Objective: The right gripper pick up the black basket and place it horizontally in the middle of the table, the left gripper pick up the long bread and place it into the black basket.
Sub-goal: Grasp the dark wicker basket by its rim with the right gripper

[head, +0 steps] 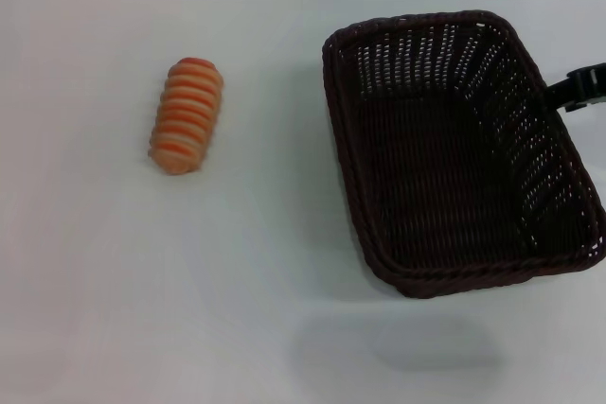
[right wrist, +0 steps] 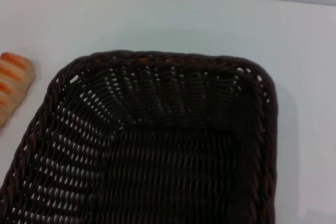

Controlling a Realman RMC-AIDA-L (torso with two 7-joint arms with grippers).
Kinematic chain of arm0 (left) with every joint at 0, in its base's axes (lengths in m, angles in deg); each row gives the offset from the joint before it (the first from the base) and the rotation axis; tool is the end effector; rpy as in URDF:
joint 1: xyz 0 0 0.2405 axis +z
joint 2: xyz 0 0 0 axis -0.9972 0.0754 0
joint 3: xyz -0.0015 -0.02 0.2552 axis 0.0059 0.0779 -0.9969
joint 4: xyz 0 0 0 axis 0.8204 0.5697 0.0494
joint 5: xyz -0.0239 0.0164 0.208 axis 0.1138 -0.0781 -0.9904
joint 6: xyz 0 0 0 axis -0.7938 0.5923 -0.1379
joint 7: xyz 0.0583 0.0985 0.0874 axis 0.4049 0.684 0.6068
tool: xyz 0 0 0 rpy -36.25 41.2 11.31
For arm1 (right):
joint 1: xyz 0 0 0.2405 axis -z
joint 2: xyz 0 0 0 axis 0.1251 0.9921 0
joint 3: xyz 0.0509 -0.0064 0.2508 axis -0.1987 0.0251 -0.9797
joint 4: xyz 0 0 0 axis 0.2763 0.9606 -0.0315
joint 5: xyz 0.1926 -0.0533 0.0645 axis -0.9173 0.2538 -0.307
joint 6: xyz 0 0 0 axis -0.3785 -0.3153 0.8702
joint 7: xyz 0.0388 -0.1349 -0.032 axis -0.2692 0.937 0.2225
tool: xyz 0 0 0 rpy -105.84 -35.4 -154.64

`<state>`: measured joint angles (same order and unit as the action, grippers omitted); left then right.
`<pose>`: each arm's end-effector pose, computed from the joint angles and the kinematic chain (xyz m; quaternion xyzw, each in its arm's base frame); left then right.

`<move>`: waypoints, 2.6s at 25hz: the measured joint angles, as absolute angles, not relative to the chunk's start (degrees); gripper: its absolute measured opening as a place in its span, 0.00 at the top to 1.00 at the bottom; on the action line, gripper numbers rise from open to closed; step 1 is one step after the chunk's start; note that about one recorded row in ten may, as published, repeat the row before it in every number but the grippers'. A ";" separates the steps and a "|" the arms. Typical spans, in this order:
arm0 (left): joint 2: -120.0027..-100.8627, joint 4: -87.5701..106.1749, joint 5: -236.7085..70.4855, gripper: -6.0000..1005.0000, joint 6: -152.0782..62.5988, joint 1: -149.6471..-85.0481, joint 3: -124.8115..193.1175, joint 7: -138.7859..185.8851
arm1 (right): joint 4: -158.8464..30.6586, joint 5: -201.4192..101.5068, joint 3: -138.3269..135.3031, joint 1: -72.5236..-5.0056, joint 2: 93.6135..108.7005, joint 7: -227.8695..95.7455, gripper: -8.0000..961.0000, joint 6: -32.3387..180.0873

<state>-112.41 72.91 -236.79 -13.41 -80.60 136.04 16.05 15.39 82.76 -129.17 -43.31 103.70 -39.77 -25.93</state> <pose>-0.3485 0.2907 0.1463 -0.5292 -0.2422 -0.2983 0.7566 0.2045 0.3818 0.0766 -0.8310 0.4956 -0.0597 0.2453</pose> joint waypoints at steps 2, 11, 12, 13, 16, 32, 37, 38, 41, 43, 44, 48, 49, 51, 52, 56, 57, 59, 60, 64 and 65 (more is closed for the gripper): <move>-112.41 72.93 -236.80 0.16 -13.43 -80.60 136.04 16.05 | 14.68 82.74 -128.47 -43.32 103.92 -39.74 0.42 -25.22; -112.34 72.75 -236.80 0.16 -13.51 -80.78 136.07 16.05 | 11.43 82.52 -127.95 -43.41 104.72 -38.86 0.42 -22.58; -112.33 72.75 -236.80 0.16 -13.51 -80.73 136.09 16.05 | 11.18 82.48 -127.95 -43.41 104.76 -38.72 0.42 -22.40; -112.33 72.77 -236.80 0.16 -13.51 -80.67 136.11 16.05 | 10.97 82.45 -127.95 -43.36 104.82 -38.64 0.42 -22.19; -112.30 72.85 -236.80 0.16 -13.49 -80.59 136.13 16.05 | 10.77 82.19 -127.95 -43.06 104.96 -38.48 0.42 -21.64; -112.23 72.76 -236.80 0.16 -13.51 -80.15 136.13 16.05 | 10.97 82.83 -127.04 -42.91 104.99 -36.94 0.77 -21.32; -112.24 72.77 -236.80 0.16 -13.52 -80.02 136.13 16.05 | 11.32 84.79 -126.38 -42.76 104.99 -36.21 0.77 -20.63; -112.25 72.78 -236.80 0.16 -13.51 -79.99 136.13 16.05 | 11.38 85.13 -126.36 -42.72 104.99 -35.67 0.77 -20.46; -112.31 72.93 -236.79 0.16 -13.51 -79.87 136.13 16.05 | 11.77 86.39 -126.71 -42.69 104.95 -33.15 0.77 -20.26; -112.34 73.04 -236.79 0.16 -13.51 -79.80 136.13 16.05 | 12.29 87.26 -127.05 -42.69 104.71 -31.38 0.77 -20.20; -112.35 73.11 -236.80 0.16 -13.51 -79.76 136.13 16.05 | 13.07 87.98 -127.14 -42.69 104.27 -29.76 0.77 -20.12; -112.52 73.22 -236.80 0.16 -13.51 -79.61 136.13 16.05 | 14.33 88.35 -127.83 -43.05 103.37 -27.24 0.78 -20.18; -112.56 73.28 -236.79 0.16 -13.53 -79.56 136.13 16.05 | 14.94 88.66 -129.14 -43.62 102.89 -25.27 0.78 -20.54; -112.68 73.60 -236.79 0.16 -13.55 -79.39 136.11 16.05 | 15.23 88.89 -129.95 -43.94 102.63 -24.17 0.78 -20.79; -112.72 73.82 -236.80 0.16 -13.56 -79.29 136.05 16.05 | 15.58 89.21 -130.75 -44.28 102.34 -23.21 0.78 -20.99; -112.79 74.44 -236.79 0.16 -13.65 -78.86 135.75 16.05 | 17.26 91.02 -131.66 -44.90 101.80 -18.43 0.80 -21.13; -112.79 74.59 -236.79 0.16 -13.76 -78.81 135.69 16.05 | 17.46 91.30 -131.79 -45.03 101.79 -16.87 0.80 -21.10; -112.79 74.85 -236.80 0.16 -14.00 -78.73 135.59 16.05 | 17.11 88.84 -132.93 -45.80 101.71 -10.88 0.81 -21.54; -112.78 75.01 -236.79 0.16 -14.18 -78.69 135.54 16.05 | 17.11 88.84 -132.93 -45.80 101.71 -10.88 0.81 -21.54; -112.80 75.72 -236.82 0.16 -14.37 -78.34 135.08 16.05 | 14.48 82.97 -138.94 -48.65 100.65 -4.34 0.81 -24.74; -112.80 75.72 -236.82 0.16 -14.37 -78.34 135.08 16.05 | 13.55 82.30 -140.94 -49.64 100.16 -3.18 0.81 -25.63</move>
<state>-112.80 75.72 -236.82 -14.37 -78.34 135.08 16.05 13.55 82.30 -140.94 -49.64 100.16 -3.18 -25.63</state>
